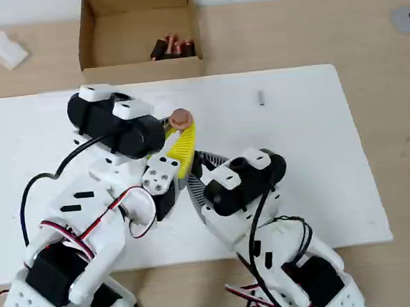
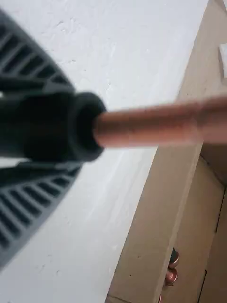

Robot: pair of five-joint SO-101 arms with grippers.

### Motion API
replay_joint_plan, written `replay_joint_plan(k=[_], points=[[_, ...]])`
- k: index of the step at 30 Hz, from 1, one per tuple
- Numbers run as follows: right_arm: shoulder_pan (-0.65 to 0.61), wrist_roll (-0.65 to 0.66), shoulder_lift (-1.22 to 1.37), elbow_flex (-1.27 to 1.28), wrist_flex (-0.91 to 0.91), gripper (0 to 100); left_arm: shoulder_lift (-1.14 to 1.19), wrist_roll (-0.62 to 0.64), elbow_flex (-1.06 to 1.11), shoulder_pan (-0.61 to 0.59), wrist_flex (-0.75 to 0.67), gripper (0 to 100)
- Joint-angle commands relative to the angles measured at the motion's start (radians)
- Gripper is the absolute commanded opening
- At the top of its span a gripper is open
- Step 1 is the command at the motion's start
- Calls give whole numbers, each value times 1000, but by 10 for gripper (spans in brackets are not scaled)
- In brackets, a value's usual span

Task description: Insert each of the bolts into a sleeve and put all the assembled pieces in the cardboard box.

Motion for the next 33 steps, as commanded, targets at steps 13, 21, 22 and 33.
replay_joint_plan(k=[13, 21, 22, 33], points=[[-19, -11, -110, -7, -31, 9, -5, 71, -38, 15, 49, 3], [-18, -11, -110, -7, -31, 9, -7, 71, -37, 15, 52, 3], [-16, -11, -110, -7, -31, 9, -7, 69, -37, 15, 52, 3], [-16, -11, -110, -10, -31, 9, -7, 71, -38, 17, 118, 67]])
